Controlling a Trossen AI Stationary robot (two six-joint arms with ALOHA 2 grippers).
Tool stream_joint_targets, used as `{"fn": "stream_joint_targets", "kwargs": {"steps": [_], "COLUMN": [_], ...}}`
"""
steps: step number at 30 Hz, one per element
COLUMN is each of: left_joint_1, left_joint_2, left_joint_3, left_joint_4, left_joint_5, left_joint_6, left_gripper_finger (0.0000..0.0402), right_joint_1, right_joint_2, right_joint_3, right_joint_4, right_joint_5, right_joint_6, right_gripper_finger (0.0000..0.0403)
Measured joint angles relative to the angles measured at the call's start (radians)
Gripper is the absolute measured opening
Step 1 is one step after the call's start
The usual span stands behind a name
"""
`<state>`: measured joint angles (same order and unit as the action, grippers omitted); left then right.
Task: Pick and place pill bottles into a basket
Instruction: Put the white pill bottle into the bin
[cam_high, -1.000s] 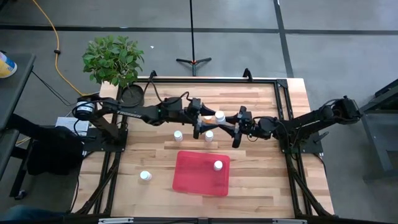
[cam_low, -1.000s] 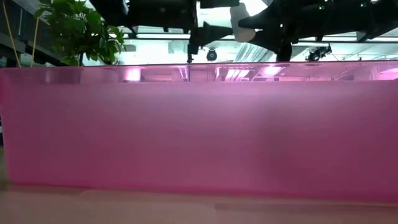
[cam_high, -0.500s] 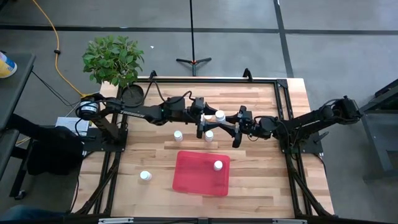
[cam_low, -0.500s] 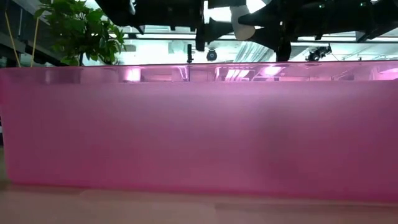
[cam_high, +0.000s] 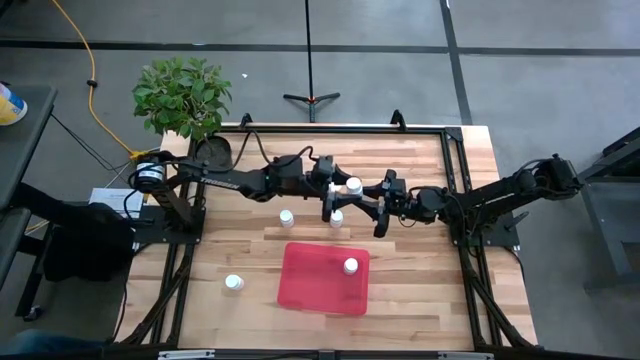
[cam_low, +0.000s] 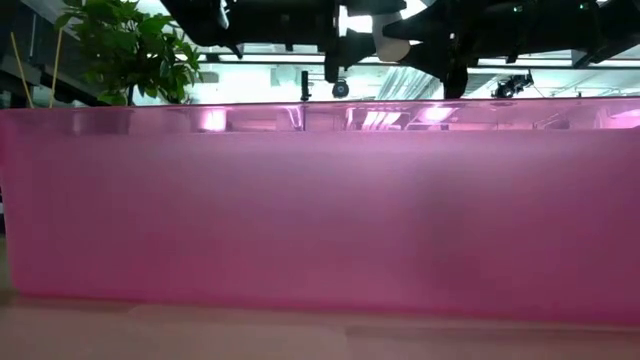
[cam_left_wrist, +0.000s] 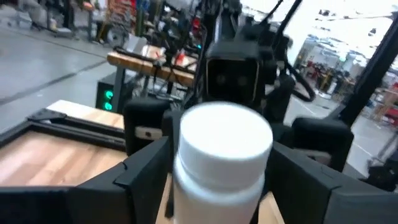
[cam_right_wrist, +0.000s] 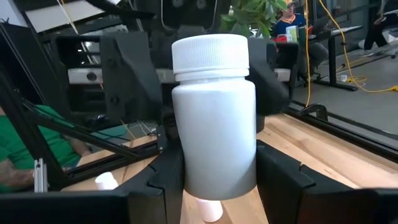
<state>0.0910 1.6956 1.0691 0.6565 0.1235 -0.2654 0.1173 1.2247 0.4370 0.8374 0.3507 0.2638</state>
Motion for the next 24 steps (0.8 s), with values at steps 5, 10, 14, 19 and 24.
{"fn": "stream_joint_targets", "kwargs": {"steps": [5, 10, 14, 19, 24], "left_joint_1": [0.000, 0.000, 0.000, -0.002, -0.001], "left_joint_2": [-0.001, -0.001, -0.001, -0.001, -0.001], "left_joint_3": [0.000, 0.000, 0.000, 0.000, -0.001], "left_joint_4": [-0.001, -0.001, -0.001, 0.003, 0.022], "left_joint_5": [-0.009, -0.010, -0.019, -0.048, -0.050], "left_joint_6": [0.022, 0.026, 0.026, 0.025, 0.025], "left_gripper_finger": [0.0254, 0.0217, 0.0213, 0.0215, 0.0212], "right_joint_1": [0.000, 0.000, 0.000, 0.000, 0.000], "right_joint_2": [0.000, 0.000, 0.000, 0.000, 0.000], "right_joint_3": [0.000, 0.000, 0.000, 0.000, 0.000], "right_joint_4": [0.000, -0.001, -0.001, 0.001, 0.006], "right_joint_5": [-0.003, -0.011, -0.013, -0.018, -0.017], "right_joint_6": [-0.003, -0.003, -0.003, -0.002, -0.003], "right_gripper_finger": [0.0149, 0.0149, 0.0146, 0.0155, 0.0170]}}
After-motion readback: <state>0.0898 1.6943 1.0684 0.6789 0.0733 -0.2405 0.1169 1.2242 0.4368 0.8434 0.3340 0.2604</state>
